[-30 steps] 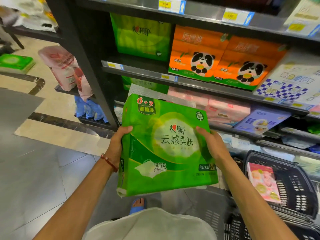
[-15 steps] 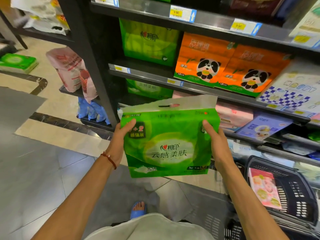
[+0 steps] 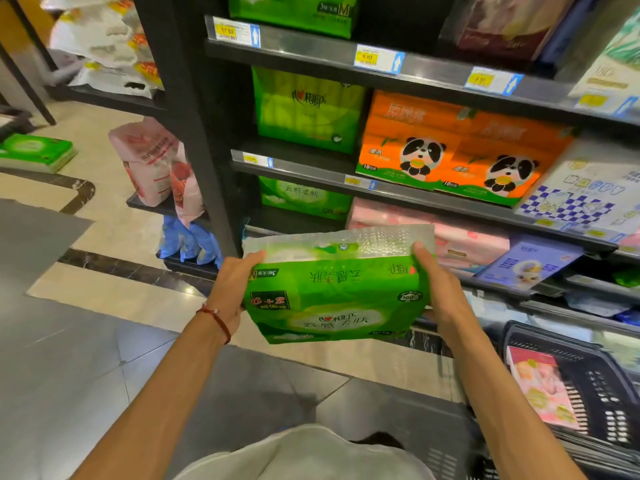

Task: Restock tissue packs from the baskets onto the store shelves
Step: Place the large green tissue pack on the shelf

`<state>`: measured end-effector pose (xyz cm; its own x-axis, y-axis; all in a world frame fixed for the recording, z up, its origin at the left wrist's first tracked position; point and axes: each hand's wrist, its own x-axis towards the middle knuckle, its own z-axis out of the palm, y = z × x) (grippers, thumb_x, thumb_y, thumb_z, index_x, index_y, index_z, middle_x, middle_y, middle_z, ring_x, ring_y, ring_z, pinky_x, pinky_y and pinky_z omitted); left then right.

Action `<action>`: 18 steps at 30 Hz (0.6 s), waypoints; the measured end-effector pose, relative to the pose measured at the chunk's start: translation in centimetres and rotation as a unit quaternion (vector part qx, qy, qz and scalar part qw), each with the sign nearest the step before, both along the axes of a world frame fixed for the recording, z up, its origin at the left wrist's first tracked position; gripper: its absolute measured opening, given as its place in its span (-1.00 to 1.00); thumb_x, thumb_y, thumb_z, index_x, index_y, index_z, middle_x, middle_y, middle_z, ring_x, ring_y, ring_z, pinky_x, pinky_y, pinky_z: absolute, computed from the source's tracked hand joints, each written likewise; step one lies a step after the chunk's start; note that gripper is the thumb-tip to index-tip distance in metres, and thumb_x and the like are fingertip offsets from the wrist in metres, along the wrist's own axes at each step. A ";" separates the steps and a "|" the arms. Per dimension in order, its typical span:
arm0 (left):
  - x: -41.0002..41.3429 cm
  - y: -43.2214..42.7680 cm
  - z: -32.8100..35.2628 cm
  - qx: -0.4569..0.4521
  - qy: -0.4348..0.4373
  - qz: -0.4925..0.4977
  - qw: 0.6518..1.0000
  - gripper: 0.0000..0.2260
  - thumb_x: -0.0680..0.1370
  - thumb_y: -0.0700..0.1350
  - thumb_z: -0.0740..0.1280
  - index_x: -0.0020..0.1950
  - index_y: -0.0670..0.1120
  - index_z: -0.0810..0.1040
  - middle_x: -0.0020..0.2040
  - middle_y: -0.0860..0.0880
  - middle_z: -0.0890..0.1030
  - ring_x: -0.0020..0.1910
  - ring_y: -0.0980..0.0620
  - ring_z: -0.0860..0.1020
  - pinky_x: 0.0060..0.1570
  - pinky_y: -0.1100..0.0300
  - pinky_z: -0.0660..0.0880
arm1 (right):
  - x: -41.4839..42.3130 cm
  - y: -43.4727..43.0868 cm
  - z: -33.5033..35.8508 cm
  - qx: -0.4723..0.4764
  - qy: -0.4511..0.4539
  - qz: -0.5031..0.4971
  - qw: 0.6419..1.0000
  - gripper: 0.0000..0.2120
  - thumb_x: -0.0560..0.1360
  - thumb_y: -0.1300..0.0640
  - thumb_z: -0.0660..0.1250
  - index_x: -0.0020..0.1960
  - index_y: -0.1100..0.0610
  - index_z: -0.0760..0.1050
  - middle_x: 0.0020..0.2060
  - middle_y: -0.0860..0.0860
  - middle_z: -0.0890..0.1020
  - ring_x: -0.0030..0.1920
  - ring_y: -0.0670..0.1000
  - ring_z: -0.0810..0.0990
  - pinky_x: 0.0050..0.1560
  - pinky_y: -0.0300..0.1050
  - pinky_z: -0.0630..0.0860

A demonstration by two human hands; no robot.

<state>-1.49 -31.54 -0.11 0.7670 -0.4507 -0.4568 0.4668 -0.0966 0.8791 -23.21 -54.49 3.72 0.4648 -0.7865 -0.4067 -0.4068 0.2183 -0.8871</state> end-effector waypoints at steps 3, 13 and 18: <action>0.4 0.2 -0.3 -0.007 -0.012 0.052 0.999 -0.72 0.57 -0.01 0.35 0.12 -0.21 0.51 -0.04 -0.23 0.60 -0.21 -0.08 0.60 -0.25 0.13 0.51 | 0.6 1.3 0.7 -0.010 0.002 0.009 1.000 -0.26 0.33 -0.59 0.34 0.19 -0.02 0.68 0.06 -0.01 0.78 0.07 0.02 0.72 -0.02 -0.01 0.53; 2.6 -0.6 4.6 -0.039 -0.159 0.135 0.977 -0.52 0.32 0.41 0.41 -0.06 0.07 0.44 -0.05 -0.09 0.66 0.02 -0.17 0.67 0.05 -0.18 0.61 | 3.8 2.3 2.9 -0.044 -0.118 -0.046 0.991 -0.02 0.16 -0.64 0.42 0.28 0.07 0.60 0.18 0.10 0.72 0.21 0.18 0.69 0.40 0.34 0.49; 6.1 -2.7 9.2 -0.096 -0.195 0.195 0.956 -0.68 0.51 0.09 0.46 -0.22 0.01 0.35 -0.25 0.04 0.50 -0.23 0.00 0.55 -0.27 0.13 0.52 | 7.0 0.3 6.1 -0.063 -0.171 -0.063 0.981 0.14 0.06 -0.68 0.46 0.38 0.06 0.53 0.29 0.10 0.64 0.31 0.21 0.61 0.41 0.37 0.46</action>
<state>4.61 -34.23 9.08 0.9890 -0.1429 -0.0385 0.0669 0.1991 0.9777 -16.23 -54.16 9.81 0.4523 -0.8808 -0.1396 -0.0581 0.1271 -0.9902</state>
